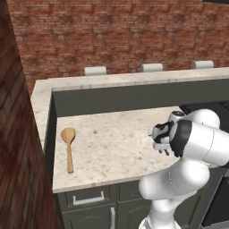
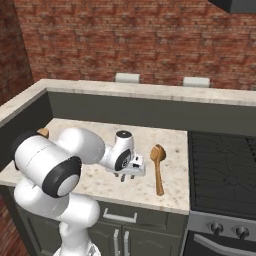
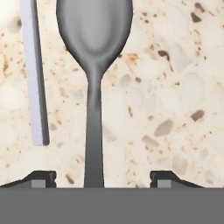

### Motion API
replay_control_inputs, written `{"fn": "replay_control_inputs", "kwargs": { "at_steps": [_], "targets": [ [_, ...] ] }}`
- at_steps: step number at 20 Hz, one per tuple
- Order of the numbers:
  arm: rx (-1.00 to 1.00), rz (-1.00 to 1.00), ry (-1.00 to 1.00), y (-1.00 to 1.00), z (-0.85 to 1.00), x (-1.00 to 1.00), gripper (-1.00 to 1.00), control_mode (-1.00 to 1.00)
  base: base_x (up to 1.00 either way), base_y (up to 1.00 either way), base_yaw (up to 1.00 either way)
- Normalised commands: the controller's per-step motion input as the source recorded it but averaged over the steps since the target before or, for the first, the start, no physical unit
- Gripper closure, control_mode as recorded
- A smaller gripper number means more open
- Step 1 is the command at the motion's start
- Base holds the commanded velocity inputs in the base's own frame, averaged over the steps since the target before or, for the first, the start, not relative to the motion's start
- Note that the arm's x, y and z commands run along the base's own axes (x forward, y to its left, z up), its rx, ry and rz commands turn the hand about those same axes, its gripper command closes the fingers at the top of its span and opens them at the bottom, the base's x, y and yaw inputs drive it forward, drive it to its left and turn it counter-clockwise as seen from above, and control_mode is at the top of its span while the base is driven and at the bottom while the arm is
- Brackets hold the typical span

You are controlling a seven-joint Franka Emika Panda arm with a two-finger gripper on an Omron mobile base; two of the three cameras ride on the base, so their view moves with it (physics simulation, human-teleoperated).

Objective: Organize the utensils by type. Pick up the wooden spoons from the counter and place them in the open cabinet. Then pick up the metallic utensils from the counter and place them in the open drawer.

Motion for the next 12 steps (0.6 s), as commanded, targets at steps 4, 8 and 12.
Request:
{"fn": "replay_control_inputs", "kwargs": {
  "at_steps": [4, 8, 12],
  "targets": [
    [0.0, 0.0, 0.0, 0.01, -0.36, 0.04, 1.0, -1.0, 0.0, 0.0, 0.0],
    [-0.01, 0.0, 0.0, 0.15, -0.58, 0.01, 1.0, -1.0, 0.0, 0.0, 0.0],
    [-0.03, 0.0, 0.0, 0.36, -0.66, 0.0, 1.0, -1.0, 0.0, 0.0, 0.0]
  ]
}}
